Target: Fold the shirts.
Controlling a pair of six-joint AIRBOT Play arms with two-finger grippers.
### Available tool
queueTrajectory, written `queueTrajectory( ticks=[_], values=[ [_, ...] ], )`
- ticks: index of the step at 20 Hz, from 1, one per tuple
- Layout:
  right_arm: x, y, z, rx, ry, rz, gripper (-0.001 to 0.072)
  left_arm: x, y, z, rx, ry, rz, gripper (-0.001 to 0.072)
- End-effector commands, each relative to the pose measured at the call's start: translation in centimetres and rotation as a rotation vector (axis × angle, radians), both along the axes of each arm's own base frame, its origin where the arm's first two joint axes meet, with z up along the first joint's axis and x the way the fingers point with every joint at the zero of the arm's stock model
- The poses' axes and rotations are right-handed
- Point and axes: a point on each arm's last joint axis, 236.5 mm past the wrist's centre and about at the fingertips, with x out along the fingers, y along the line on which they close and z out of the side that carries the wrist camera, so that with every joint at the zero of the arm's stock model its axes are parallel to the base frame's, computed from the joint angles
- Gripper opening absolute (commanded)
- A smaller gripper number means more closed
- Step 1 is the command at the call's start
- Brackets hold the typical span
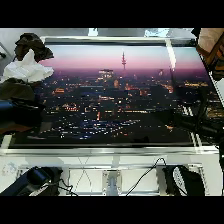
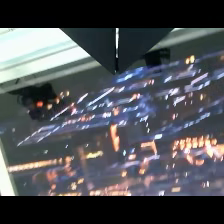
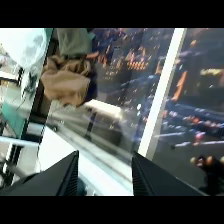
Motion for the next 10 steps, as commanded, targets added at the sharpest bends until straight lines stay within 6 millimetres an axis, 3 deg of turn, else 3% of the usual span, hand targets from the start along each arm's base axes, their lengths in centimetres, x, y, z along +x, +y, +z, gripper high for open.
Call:
queueTrajectory(
  ticks=[1, 5, 7, 9, 10],
  values=[
    [0.9, -0.5, 0.1, 0.001, -0.010, -0.045, 0.0386, 0.7, -0.2, 0.8, -0.002, -0.048, -0.010, 0.0016],
    [1.3, -0.7, 0.4, 0.010, -0.018, -0.063, 0.0386, 0.7, -0.1, 0.7, 0.002, -0.048, -0.008, 0.0016],
    [1.4, -0.8, 0.3, 0.003, -0.017, -0.066, 0.0386, 1.9, 1.0, 1.4, 0.068, -0.117, -0.004, 0.0017],
    [1.2, -1.0, -0.6, -0.035, -0.003, -0.061, 0.0386, 4.3, 5.0, 3.2, 0.215, -0.245, 0.094, 0.0024],
    [1.1, -1.3, -1.3, -0.069, 0.006, -0.061, 0.0386, 5.4, 7.9, 4.7, 0.301, -0.320, 0.191, 0.0024]
  ],
)
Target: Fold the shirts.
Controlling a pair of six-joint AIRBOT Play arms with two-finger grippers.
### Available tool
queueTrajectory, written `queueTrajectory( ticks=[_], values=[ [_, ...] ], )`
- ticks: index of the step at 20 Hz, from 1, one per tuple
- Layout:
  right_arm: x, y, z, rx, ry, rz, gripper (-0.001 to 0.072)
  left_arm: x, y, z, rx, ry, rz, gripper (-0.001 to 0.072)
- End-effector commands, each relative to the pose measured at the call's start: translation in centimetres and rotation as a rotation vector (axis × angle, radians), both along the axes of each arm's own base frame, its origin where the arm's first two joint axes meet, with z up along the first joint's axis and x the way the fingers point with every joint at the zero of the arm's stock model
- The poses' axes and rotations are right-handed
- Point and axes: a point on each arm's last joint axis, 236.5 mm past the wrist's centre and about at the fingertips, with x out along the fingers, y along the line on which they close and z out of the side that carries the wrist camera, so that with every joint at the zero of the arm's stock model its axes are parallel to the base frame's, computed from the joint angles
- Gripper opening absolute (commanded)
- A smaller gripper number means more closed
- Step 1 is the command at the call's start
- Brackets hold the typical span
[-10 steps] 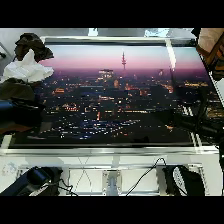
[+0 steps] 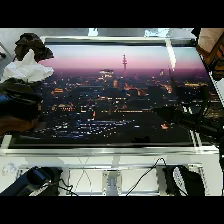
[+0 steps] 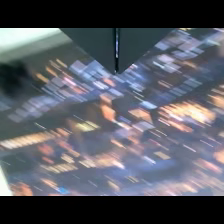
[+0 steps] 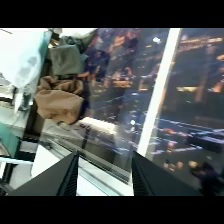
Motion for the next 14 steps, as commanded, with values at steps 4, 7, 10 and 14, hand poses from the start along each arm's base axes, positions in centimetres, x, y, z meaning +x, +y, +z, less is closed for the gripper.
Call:
queueTrajectory(
  ticks=[4, 7, 10, 14],
  values=[
    [-0.5, -1.9, -4.0, -0.187, 0.060, -0.005, 0.0385, 3.0, 14.9, 7.8, 0.449, -0.329, 0.484, 0.0467],
    [0.0, -2.5, -4.3, -0.213, 0.051, -0.027, 0.0385, 2.9, 19.5, 8.6, 0.509, -0.331, 0.649, 0.0466],
    [1.0, -3.4, -4.4, -0.237, 0.033, -0.079, 0.0386, 4.2, 24.6, 5.6, 0.552, -0.187, 0.782, 0.0466],
    [1.3, -3.7, -4.5, -0.246, 0.031, -0.094, 0.0386, 8.3, 29.3, -4.7, 0.261, 0.083, 0.857, 0.0466]
  ],
)
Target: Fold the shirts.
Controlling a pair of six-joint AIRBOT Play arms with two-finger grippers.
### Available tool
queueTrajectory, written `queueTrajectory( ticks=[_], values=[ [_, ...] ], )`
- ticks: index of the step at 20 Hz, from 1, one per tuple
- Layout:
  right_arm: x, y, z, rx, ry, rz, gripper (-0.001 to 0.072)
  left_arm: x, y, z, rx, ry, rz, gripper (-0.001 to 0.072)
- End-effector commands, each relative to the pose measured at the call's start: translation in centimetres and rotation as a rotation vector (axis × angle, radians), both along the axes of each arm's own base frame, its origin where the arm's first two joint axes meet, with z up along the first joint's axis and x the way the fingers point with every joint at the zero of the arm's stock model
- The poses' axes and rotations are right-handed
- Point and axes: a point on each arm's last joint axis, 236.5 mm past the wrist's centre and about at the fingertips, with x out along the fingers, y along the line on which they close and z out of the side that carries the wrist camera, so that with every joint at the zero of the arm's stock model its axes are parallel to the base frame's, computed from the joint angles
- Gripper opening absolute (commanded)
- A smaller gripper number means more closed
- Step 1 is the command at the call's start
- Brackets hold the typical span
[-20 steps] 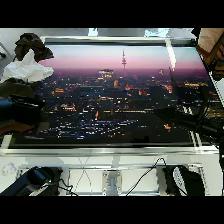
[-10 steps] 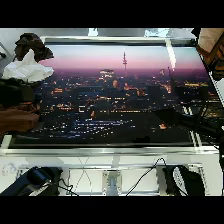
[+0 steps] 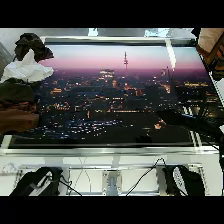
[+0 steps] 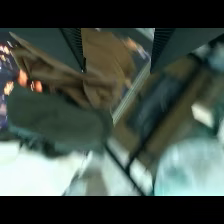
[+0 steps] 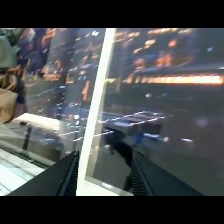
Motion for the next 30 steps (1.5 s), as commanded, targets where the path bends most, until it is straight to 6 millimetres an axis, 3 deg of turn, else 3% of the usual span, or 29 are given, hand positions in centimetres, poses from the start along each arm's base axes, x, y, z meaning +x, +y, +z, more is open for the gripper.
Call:
queueTrajectory(
  ticks=[1, 4, 6, 10, 13, 17, 21, 26, 27, 28, 29, 30],
  values=[
    [0.3, -0.6, -0.5, -0.028, 0.001, -0.019, 0.0386, 3.0, 4.4, -8.2, -0.294, 0.049, 0.087, 0.0467],
    [-0.3, -1.4, -3.0, -0.063, 0.075, -0.047, 0.0386, 3.7, 7.8, -14.7, -0.402, 0.168, 0.185, 0.0507],
    [-1.1, -1.5, -5.7, -0.041, 0.157, -0.077, 0.0387, 4.0, 9.2, -18.0, -0.418, 0.260, 0.197, 0.0650],
    [-3.2, 0.0, -9.5, 0.075, 0.296, -0.105, 0.0388, 3.8, 12.0, -24.0, -0.453, 0.397, 0.242, 0.0654],
    [-3.0, 1.2, -9.4, 0.211, 0.317, -0.146, 0.0387, 1.8, 14.3, -27.9, -0.512, 0.468, 0.319, 0.0686],
    [-1.3, 0.8, -8.2, 0.267, 0.271, -0.206, 0.0386, -0.8, 17.0, -31.1, -0.574, 0.494, 0.401, 0.0703],
    [-0.4, 0.7, -7.3, 0.314, 0.245, -0.235, 0.0386, 1.3, 17.5, -34.0, -0.619, 0.443, 0.353, 0.0703],
    [0.0, 1.0, -6.3, 0.362, 0.228, -0.242, 0.0365, 6.2, 16.5, -36.5, -0.731, 0.272, 0.295, 0.0689],
    [0.0, 1.0, -6.2, 0.361, 0.226, -0.241, 0.0364, 7.4, 15.9, -36.6, -0.769, 0.222, 0.286, 0.0671],
    [0.1, 0.9, -6.2, 0.359, 0.222, -0.242, 0.0309, 8.7, 15.2, -36.3, -0.818, 0.162, 0.276, 0.0504],
    [0.2, 0.9, -6.1, 0.352, 0.203, -0.234, 0.0267, 10.1, 14.1, -35.9, -0.881, 0.099, 0.261, 0.0144],
    [0.4, 0.8, -5.9, 0.352, 0.187, -0.235, 0.0250, 11.5, 12.8, -35.5, -0.945, 0.051, 0.224, 0.0013]
  ],
)
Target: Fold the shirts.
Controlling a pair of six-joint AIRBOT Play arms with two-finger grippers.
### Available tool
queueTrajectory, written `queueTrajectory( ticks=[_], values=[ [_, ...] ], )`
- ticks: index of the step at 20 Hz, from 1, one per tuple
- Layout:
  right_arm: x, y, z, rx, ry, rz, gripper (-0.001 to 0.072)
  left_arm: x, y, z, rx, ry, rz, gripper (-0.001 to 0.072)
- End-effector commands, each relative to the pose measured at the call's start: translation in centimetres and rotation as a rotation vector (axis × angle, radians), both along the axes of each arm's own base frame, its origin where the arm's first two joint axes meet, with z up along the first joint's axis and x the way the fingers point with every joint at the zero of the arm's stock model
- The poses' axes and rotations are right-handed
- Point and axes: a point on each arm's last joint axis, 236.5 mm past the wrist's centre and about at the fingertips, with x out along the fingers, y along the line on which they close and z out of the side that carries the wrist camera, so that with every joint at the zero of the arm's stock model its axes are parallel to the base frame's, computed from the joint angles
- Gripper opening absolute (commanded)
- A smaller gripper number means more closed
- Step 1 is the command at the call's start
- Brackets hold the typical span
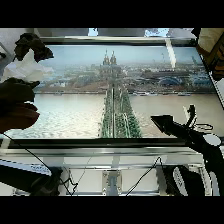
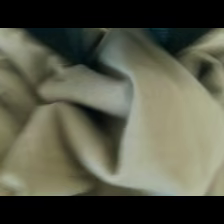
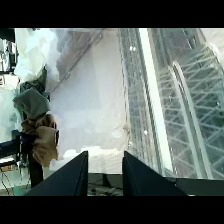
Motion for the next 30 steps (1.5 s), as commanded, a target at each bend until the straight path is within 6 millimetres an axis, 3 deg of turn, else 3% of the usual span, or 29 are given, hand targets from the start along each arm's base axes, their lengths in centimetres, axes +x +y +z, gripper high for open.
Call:
queueTrajectory(
  ticks=[1, 3, 5, 7, 8, 10, 12, 16, 18, 19, 20, 21, 22, 23, 25, 27, 30],
  values=[
    [0.6, -0.2, 0.7, -0.004, -0.053, -0.011, 0.0250, 5.7, -4.3, 1.5, -0.210, -0.262, 0.010, 0.0014],
    [1.2, -0.6, 1.0, -0.021, -0.083, -0.027, 0.0191, 9.0, -9.5, 4.5, -0.427, -0.432, -0.069, 0.0014],
    [1.5, -1.0, 0.9, -0.049, -0.105, -0.038, 0.0178, 11.5, -16.4, 10.2, -0.661, -0.635, -0.279, 0.0013],
    [1.8, -1.3, 0.9, -0.070, -0.123, -0.044, 0.0178, 11.7, -23.5, 15.5, -0.859, -0.756, -0.491, 0.0012],
    [1.9, -1.5, 0.9, -0.081, -0.132, -0.048, 0.0178, 11.6, -27.0, 17.0, -0.921, -0.760, -0.579, 0.0012],
    [2.2, -1.8, 0.9, -0.104, -0.150, -0.053, 0.0178, 11.3, -34.0, 18.2, -0.974, -0.708, -0.723, 0.0012],
    [2.3, -2.0, 0.9, -0.125, -0.168, -0.054, 0.0178, 10.5, -43.0, 19.0, -1.027, -0.650, -0.881, 0.0011],
    [2.9, -2.9, 0.8, -0.197, -0.219, -0.063, 0.0178, 5.1, -62.4, 18.3, -1.092, -0.507, -1.157, 0.0011],
    [3.4, -3.6, 0.7, -0.228, -0.234, -0.085, 0.0179, 2.4, -70.0, 17.9, -1.068, -0.512, -1.213, 0.0011],
    [3.4, -3.7, 0.7, -0.231, -0.234, -0.089, 0.0181, 1.8, -72.8, 17.9, -1.048, -0.530, -1.202, 0.0013],
    [3.4, -3.6, 0.7, -0.231, -0.236, -0.084, 0.0218, 1.6, -74.9, 17.9, -1.021, -0.563, -1.181, 0.0015],
    [3.2, -3.2, 0.9, -0.217, -0.237, -0.073, 0.0326, 1.9, -76.5, 18.0, -0.989, -0.607, -1.153, 0.0193],
    [3.0, -2.6, 1.4, -0.181, -0.242, -0.057, 0.0442, 2.6, -77.1, 18.3, -0.961, -0.647, -1.121, 0.0625],
    [2.7, -1.8, 1.9, -0.157, -0.261, -0.029, 0.0454, 3.3, -77.1, 18.7, -0.943, -0.675, -1.102, 0.0702],
    [2.3, -1.7, 1.3, -0.200, -0.263, 0.008, 0.0453, 5.4, -75.4, 19.8, -0.911, -0.719, -1.081, 0.0703],
    [1.8, -3.0, -1.4, -0.277, -0.160, -0.007, 0.0453, 8.0, -72.5, 20.9, -0.927, -0.728, -1.009, 0.0703],
    [-0.6, -3.5, -4.8, -0.356, -0.015, 0.056, 0.0453, 10.8, -67.8, 21.2, -0.942, -0.718, -0.925, 0.0702]
  ],
)
